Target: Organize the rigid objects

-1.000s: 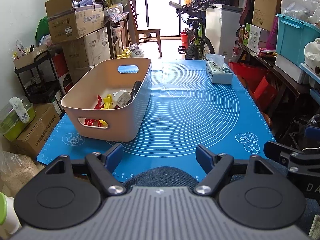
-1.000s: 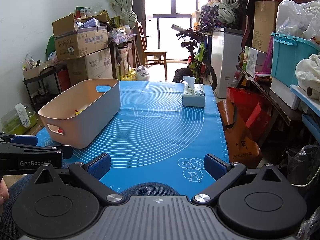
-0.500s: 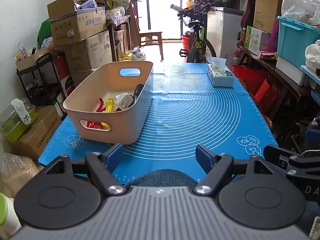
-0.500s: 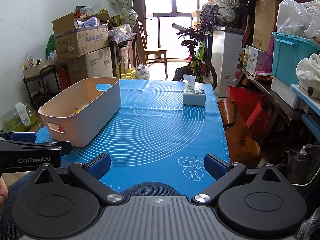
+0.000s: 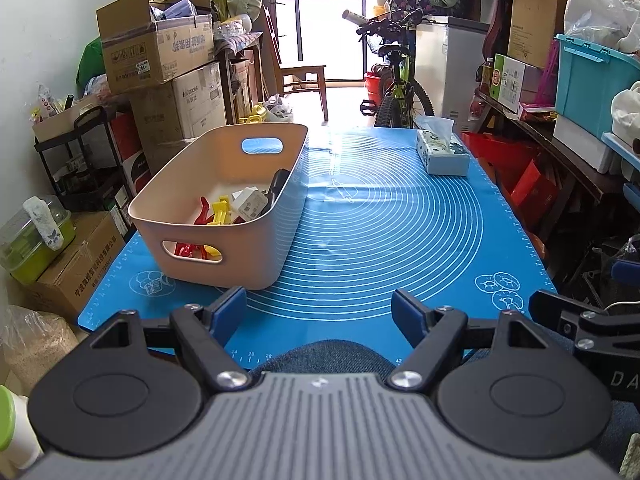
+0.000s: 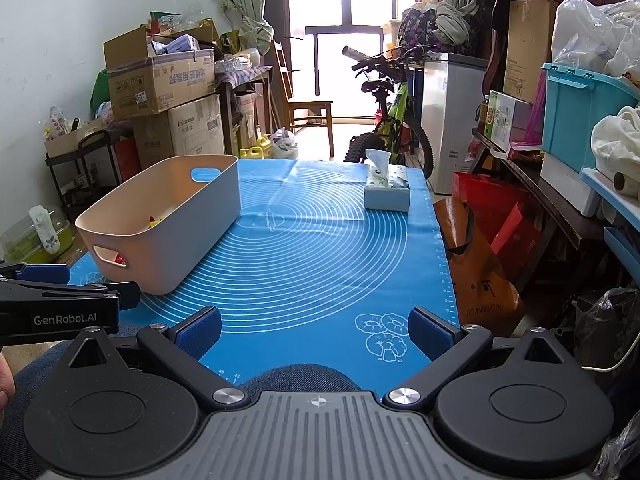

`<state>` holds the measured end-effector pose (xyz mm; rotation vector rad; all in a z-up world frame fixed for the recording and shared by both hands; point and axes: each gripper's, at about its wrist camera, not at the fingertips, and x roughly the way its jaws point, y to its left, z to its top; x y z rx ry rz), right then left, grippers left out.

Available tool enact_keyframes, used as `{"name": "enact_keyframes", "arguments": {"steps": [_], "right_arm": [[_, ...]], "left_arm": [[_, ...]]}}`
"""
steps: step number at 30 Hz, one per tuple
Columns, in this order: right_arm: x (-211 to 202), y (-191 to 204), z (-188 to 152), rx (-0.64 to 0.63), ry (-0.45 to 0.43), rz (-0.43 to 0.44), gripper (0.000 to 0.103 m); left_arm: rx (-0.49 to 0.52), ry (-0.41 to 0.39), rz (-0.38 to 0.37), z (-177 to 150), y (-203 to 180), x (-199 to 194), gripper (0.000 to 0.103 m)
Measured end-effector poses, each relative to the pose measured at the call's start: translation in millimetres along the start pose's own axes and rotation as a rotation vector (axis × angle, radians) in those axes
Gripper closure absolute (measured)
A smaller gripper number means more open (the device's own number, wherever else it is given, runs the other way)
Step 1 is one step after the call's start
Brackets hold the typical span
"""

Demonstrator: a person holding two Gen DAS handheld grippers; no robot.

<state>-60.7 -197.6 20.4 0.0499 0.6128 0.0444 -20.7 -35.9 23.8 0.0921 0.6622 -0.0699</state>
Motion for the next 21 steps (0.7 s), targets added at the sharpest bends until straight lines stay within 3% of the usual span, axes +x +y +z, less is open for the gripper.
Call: {"name": "enact_keyframes", "arguments": {"steps": [21], "right_arm": [[0.2,-1.6,-0.5,0.000,0.002,-0.001,0.004]], "left_arm": [[-0.005,-0.012,0.004,-0.3,3.1,-0.1,0.023]]}}
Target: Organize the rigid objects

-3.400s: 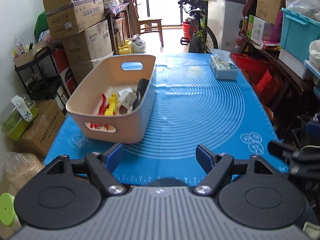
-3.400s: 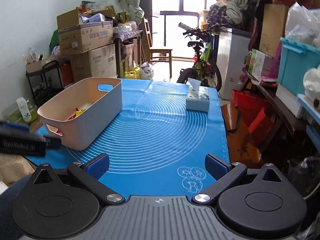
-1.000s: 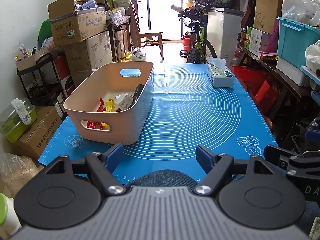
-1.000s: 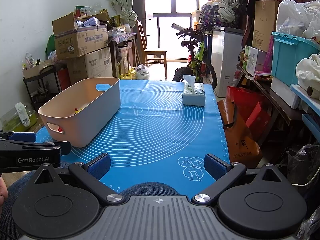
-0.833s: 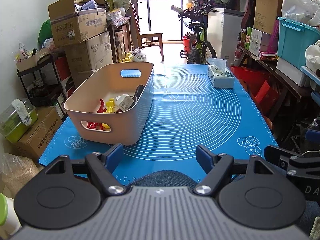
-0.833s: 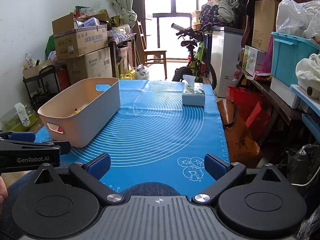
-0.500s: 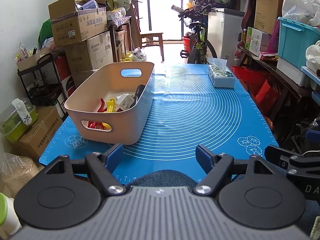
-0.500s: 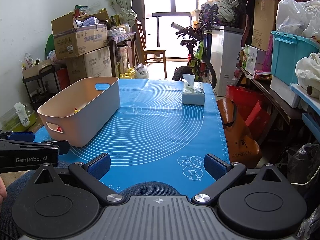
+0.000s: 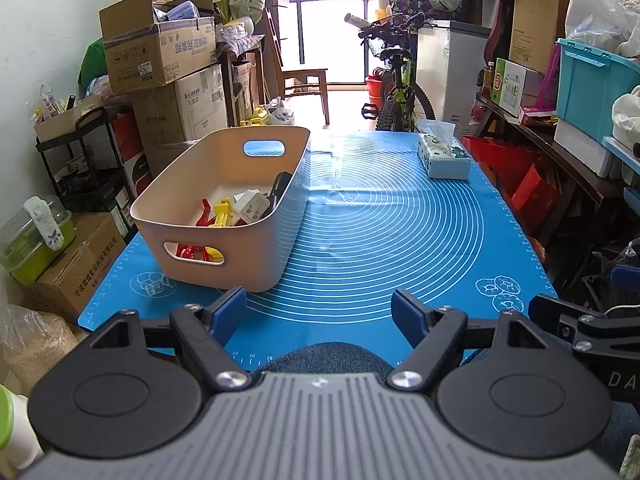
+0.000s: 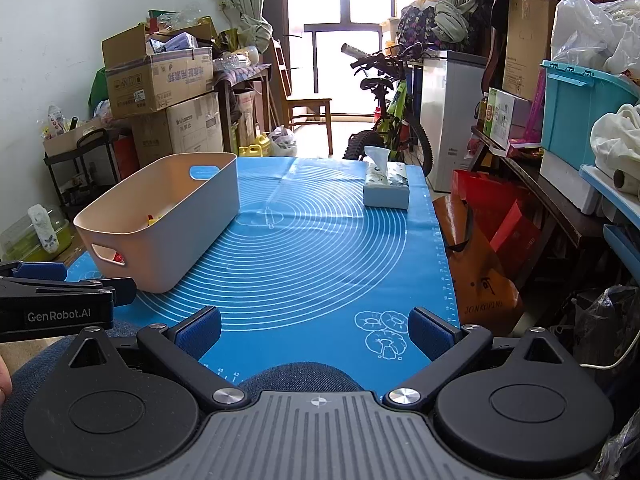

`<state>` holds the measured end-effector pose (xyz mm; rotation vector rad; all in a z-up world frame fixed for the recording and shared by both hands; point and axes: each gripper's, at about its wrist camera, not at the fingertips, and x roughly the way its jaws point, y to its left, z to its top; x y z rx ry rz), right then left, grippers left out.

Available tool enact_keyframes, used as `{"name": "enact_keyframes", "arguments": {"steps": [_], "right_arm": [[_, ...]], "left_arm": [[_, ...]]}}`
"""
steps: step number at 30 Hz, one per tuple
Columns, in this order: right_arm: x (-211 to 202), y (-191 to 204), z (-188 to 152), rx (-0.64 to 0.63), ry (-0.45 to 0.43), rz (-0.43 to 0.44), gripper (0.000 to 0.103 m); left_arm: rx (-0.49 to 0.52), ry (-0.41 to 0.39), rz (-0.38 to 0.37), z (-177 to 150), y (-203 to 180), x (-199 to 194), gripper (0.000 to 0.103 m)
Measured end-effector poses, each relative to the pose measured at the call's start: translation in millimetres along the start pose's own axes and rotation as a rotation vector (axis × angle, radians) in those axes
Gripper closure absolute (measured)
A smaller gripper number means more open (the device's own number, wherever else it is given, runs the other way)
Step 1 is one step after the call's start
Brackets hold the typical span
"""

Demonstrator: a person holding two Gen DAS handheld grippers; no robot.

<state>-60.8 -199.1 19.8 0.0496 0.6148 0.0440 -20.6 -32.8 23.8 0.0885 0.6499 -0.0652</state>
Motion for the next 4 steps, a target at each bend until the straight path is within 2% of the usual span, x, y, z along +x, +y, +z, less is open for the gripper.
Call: {"name": "enact_keyframes", "arguments": {"steps": [4], "right_arm": [[-0.1,-1.2,-1.7,0.002,0.002,-0.003,0.004]], "left_arm": [[0.000,-0.005,0.003,0.2,-0.6,0.4,0.023]]}}
